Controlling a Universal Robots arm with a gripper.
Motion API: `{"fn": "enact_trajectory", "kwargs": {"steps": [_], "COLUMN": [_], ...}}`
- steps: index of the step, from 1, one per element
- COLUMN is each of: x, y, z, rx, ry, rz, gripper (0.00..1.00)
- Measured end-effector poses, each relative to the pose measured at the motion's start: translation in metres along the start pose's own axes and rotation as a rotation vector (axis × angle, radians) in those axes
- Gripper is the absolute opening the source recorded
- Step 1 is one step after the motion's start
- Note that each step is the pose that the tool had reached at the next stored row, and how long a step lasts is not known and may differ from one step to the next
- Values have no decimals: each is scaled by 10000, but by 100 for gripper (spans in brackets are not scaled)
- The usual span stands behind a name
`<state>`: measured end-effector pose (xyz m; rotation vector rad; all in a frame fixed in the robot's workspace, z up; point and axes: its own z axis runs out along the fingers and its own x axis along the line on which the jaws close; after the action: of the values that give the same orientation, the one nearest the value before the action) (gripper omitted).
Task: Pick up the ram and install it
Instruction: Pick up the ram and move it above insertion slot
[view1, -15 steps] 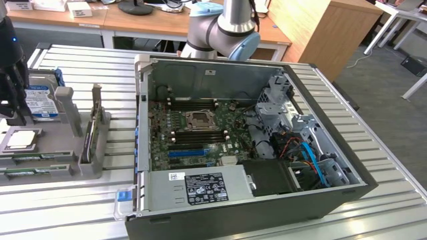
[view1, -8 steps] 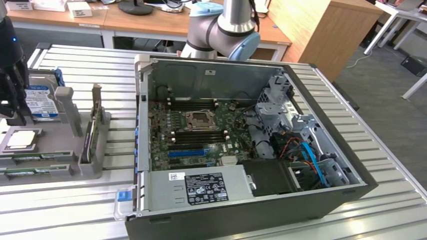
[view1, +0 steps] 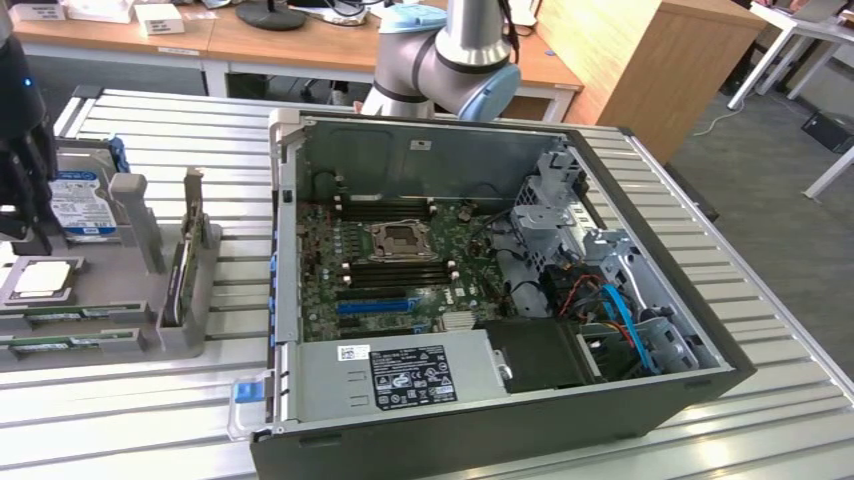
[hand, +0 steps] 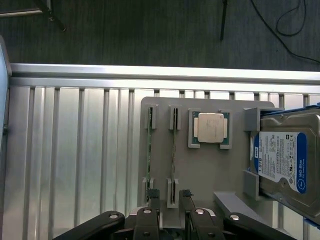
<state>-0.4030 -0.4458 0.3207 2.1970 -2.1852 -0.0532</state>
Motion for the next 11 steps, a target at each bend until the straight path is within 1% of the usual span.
{"fn": "enact_trajectory", "kwargs": {"steps": [2, 11], "x": [17, 29], "y": [-2, -5], "z": [-1, 0], "rx": [-1, 0], "ry": [3, 2], "rz": [1, 0], "gripper": [30, 30]}}
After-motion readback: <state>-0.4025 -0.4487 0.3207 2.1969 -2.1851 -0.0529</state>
